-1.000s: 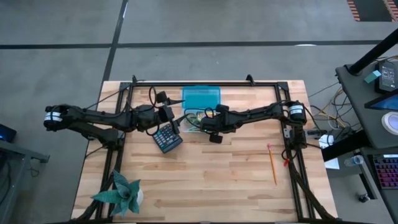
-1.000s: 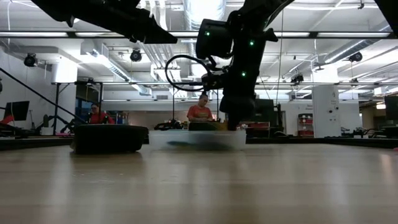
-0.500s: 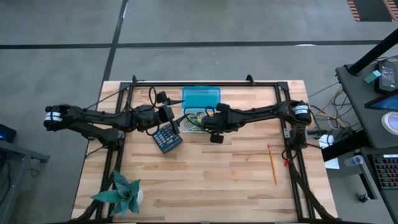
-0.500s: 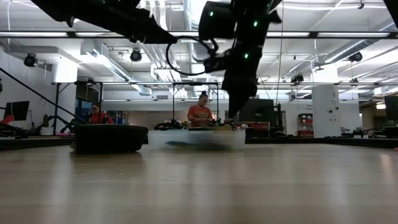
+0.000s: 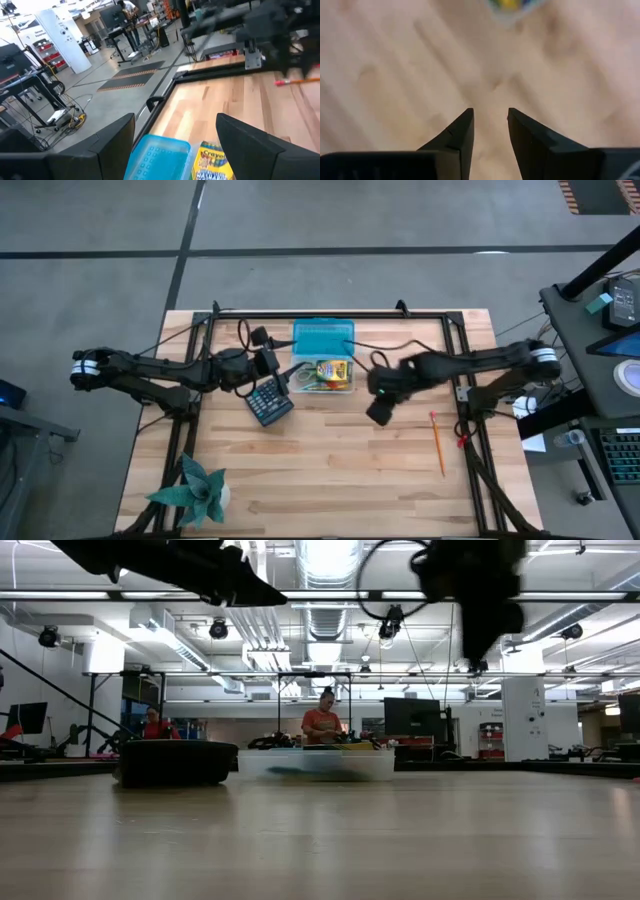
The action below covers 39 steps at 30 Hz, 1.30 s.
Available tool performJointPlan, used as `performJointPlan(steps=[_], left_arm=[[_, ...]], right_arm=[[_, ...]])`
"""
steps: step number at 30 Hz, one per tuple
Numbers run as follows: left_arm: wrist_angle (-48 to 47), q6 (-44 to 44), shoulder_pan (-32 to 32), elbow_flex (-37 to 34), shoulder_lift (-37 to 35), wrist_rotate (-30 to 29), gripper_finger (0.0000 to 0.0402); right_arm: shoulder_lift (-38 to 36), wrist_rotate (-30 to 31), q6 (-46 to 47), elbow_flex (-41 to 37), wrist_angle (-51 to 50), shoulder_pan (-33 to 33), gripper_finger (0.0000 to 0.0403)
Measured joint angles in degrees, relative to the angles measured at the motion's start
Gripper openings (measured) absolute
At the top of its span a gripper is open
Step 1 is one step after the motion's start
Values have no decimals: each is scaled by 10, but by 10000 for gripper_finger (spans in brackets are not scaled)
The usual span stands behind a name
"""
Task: Pack school essentials
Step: Put the orange pencil into the blue supply box
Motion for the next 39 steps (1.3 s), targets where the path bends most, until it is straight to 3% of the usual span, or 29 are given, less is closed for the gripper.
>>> performJointPlan(steps=[7, 14, 22, 29, 39], left_arm=[[4, -2, 0, 0, 0, 0, 262], [1, -2, 0, -1, 0, 0, 262], [2, 0, 0, -1, 0, 0, 262], [2, 0, 0, -1, 0, 0, 262], [1, 0, 0, -1, 0, 0, 262]], right_arm=[[-82, -44, 239, -132, -12, 73, 145], [-103, -119, 345, -261, -27, 101, 149], [-110, -108, 357, -345, -24, 103, 131], [-93, -89, 353, -360, -1, 103, 126], [-48, -125, 345, -381, 52, 102, 111]])
